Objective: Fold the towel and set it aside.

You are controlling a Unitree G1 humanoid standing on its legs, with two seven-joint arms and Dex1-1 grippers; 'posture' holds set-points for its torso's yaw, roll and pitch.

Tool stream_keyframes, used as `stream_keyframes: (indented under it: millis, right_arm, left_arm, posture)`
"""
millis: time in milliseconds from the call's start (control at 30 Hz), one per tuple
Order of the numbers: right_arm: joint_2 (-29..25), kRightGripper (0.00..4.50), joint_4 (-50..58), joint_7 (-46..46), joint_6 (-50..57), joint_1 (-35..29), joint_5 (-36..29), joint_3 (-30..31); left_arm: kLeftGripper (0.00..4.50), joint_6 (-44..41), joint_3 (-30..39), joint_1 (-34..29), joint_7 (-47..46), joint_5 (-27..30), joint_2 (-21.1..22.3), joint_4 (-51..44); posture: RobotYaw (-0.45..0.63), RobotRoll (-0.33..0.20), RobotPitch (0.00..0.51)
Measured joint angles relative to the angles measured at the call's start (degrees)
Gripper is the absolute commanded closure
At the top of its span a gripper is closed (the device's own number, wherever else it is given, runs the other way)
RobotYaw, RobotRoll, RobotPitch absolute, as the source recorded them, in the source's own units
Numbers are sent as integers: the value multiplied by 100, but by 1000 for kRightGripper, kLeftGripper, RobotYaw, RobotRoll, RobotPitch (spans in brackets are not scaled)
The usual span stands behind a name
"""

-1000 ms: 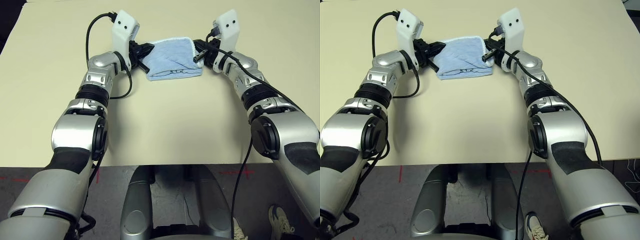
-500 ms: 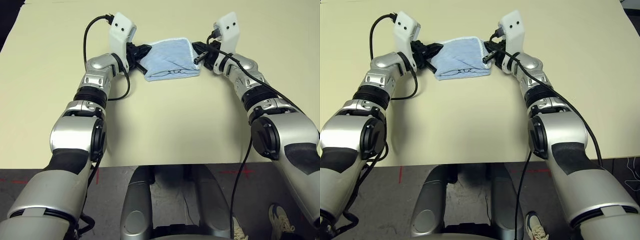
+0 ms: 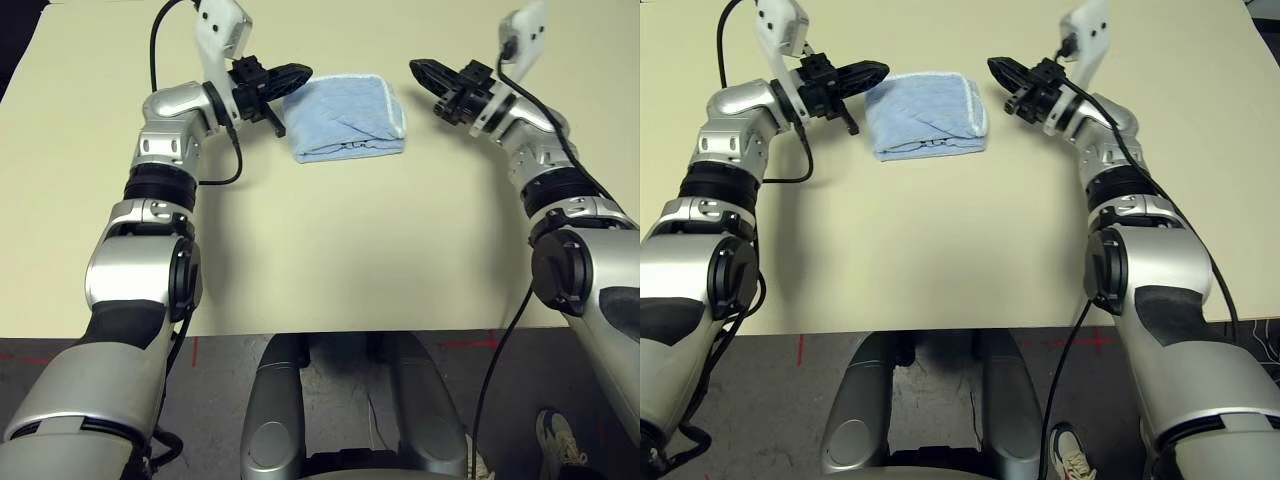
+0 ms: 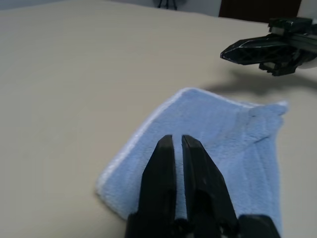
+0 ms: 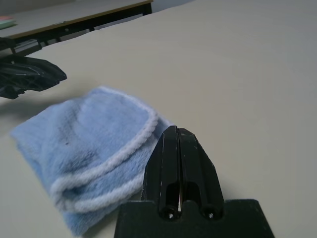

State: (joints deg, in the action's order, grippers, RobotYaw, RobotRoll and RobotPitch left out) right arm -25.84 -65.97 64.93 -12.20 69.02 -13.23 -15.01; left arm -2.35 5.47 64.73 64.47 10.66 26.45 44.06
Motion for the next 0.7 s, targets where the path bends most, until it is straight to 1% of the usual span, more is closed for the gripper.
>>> stream_keyframes:
  millis: [33, 67, 167, 200, 267, 333, 400, 433, 567, 633, 667, 700]
  right_arm:
    - [-67, 4500, 86, 236, 36, -108, -80, -14]
    - [-111, 4500, 144, 392, 75, -179, -131, -20]
    - [-281, 4500, 381, 951, 153, -455, -229, 13]
    - [-345, 4500, 460, 1152, 159, -565, -239, 62]
    - [-438, 3995, 597, 1461, 153, -751, -228, 159]
    - [-500, 3487, 719, 1602, 136, -864, -208, 269]
    - [-526, 2796, 758, 1704, 74, -939, -175, 334]
    - [-527, 2383, 763, 1736, 50, -950, -164, 366]
    - [-530, 1007, 800, 1893, -63, -953, -101, 544]
    - [-538, 184, 799, 1943, -17, -952, -97, 567]
    - [-540, 45, 798, 1935, 72, -947, -102, 568]
    - [-540, 45, 793, 1908, 231, -933, -110, 566]
  left_arm:
    - [2753, -107, -6, -194, 52, 64, 17, -268]
    - [2423, -190, -19, -318, 80, 97, 41, -454]
    - [1206, -426, -51, -701, 210, 237, 171, -1155]
    - [928, -467, -59, -837, 267, 288, 204, -1364]
    - [71, -496, -113, -1080, 342, 332, 289, -1694]
    - [0, -498, -152, -1266, 394, 369, 377, -1912]
    - [0, -498, -183, -1442, 438, 378, 417, -2044]
    - [0, -497, -213, -1495, 453, 379, 425, -2080]
    - [0, -344, -281, -1598, 552, 379, 503, -2121]
    - [0, -238, -314, -1615, 595, 380, 554, -2148]
    - [0, -210, -326, -1619, 601, 380, 559, -2155]
    - [0, -187, -334, -1626, 609, 379, 567, -2163]
  posture:
    - [26, 0, 295]
    - [25, 0, 294]
    - [23, 0, 291]
    - [22, 0, 292]
    - [20, 0, 292]
    - [18, 0, 293]
    - [19, 0, 293]
    - [20, 0, 294]
    - [25, 0, 294]
    - [27, 0, 295]
    - [28, 0, 295]
    - [28, 0, 295]
